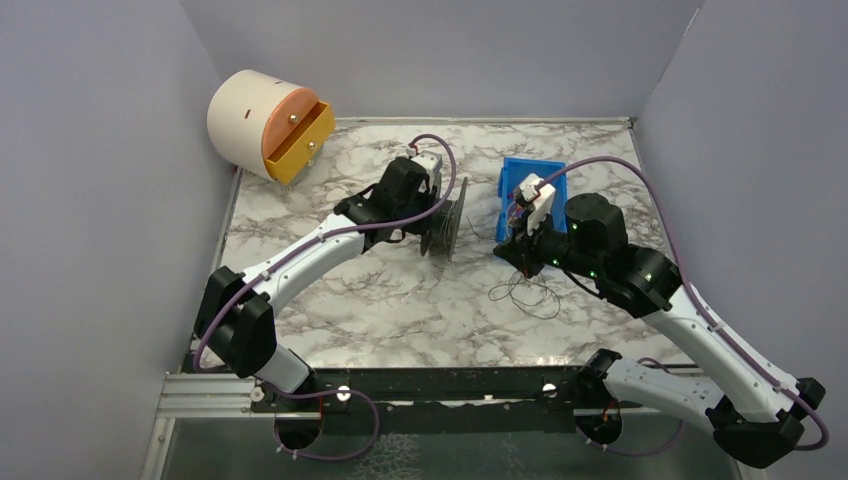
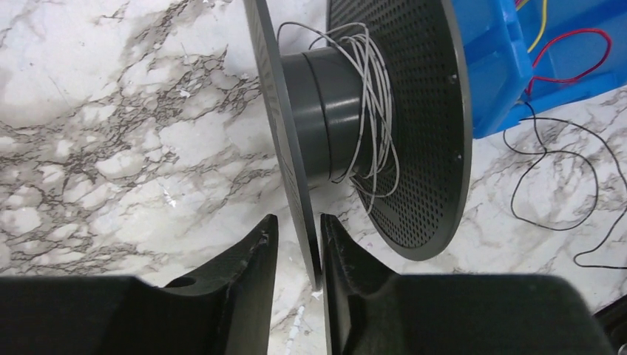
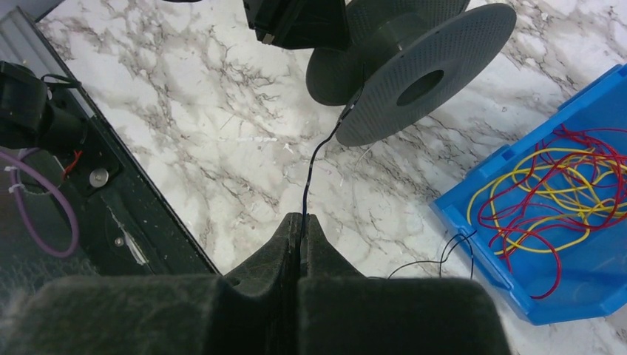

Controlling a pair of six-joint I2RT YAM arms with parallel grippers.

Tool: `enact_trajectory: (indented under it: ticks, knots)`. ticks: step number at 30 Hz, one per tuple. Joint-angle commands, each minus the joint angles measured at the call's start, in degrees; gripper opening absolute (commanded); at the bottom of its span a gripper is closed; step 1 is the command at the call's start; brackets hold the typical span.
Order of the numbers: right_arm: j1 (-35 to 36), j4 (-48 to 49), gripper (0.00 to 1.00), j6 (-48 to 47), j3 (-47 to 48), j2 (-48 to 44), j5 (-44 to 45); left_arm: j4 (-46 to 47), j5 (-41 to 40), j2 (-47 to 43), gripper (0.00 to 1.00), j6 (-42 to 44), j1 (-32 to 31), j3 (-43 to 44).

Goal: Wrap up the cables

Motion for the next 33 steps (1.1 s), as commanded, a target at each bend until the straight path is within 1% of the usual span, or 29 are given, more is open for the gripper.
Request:
enact_trajectory:
  ticks: [1, 3, 5, 7, 13, 17, 21, 25, 29, 33]
  knots:
    - [0.26, 0.11, 0.01, 0.57, -0.97, -0.55, -2.09, -1.60, -2.52, -0.99, 0.25, 2.84, -0.33, 1.69]
    - [0.24, 0.46, 0.01, 0.34, -1.04, -0.76, -2.69, -1.81, -2.05, -1.15, 0.14, 3.70, -0.33, 1.77]
    - [0.26, 0.73, 0.01, 0.33, -0.89, -1.06, -3.33, -2.30, -1.77, -1.25, 0.05, 4.14, -0.37, 1.89]
    - [0.26, 1.00, 0.01, 0.17, -0.85, -1.22, -3.75, -2.65, -1.29, -1.71, 0.00, 4.54, -0.41, 1.75]
    - [0.26, 0.01, 0.01, -1.27, -0.05, -1.29, -5.69, -4.97, 0.94, -5.30, 0.00, 5.90, -0.64, -0.64]
    - [0.26, -0.57, 0.01, -3.11, 1.62, -0.58, -10.00, -7.00, 3.36, -9.20, 0.00, 7.18, -1.93, -3.96]
    - [0.22, -0.93, 0.01, -5.99, 2.90, 0.73, -14.58, -9.43, 3.64, -13.15, 0.00, 8.43, -4.37, -6.80]
    - [0.26, -0.45, 0.01, -9.38, 3.27, 2.94, -18.00, -10.53, 4.06, -16.43, 0.00, 8.22, -5.06, -9.90]
    - [0.26, -0.18, 0.01, -14.20, 3.37, 4.61, -18.71, -10.48, 4.33, -18.05, 0.00, 8.51, -5.17, -11.99]
    - [0.26, 1.79, 0.01, -15.87, 3.41, 5.72, -16.52, -10.19, 4.27, -18.97, 0.00, 9.45, -5.16, -12.97]
